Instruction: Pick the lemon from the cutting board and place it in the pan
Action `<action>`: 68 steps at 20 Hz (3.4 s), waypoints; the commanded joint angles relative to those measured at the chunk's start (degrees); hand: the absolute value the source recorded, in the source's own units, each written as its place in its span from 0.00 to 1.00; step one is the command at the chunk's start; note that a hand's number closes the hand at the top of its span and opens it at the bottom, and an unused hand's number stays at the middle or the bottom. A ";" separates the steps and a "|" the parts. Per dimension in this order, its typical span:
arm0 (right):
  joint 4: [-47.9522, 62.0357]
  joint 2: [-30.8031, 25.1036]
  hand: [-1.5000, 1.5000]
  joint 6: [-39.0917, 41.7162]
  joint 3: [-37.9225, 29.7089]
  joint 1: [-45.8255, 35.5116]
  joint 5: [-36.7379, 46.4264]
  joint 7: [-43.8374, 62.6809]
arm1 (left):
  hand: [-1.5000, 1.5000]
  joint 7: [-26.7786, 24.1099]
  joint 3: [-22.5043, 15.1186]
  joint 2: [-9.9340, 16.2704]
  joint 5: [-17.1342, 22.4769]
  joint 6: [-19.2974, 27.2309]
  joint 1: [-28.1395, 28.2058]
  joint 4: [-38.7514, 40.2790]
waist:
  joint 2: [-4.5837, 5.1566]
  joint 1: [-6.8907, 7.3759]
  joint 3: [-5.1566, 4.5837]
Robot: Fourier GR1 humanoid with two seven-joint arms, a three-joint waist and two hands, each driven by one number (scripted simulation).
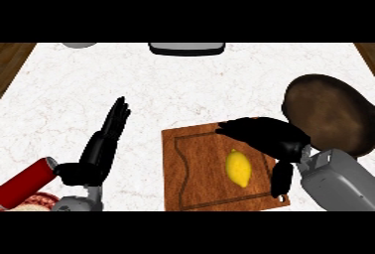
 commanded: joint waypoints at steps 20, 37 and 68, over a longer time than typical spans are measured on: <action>11.36 18.00 0.00 -1.00 -4.55 5.59 21.64 -4.27 | 0.50 1.62 2.56 -2.45 -1.81 -2.17 0.43 -1.36 | 0.01 -0.16 0.01; 26.74 14.91 1.00 -10.48 -4.17 3.41 34.84 -23.39 | 0.50 -2.09 2.72 -3.45 -3.58 -3.04 1.39 1.17 | 0.06 -0.18 0.02; 0.37 31.16 1.00 -49.31 -15.94 0.85 51.59 54.53 | 0.50 1.13 3.91 -2.25 -2.64 -4.55 3.38 -3.95 | 0.01 0.09 0.03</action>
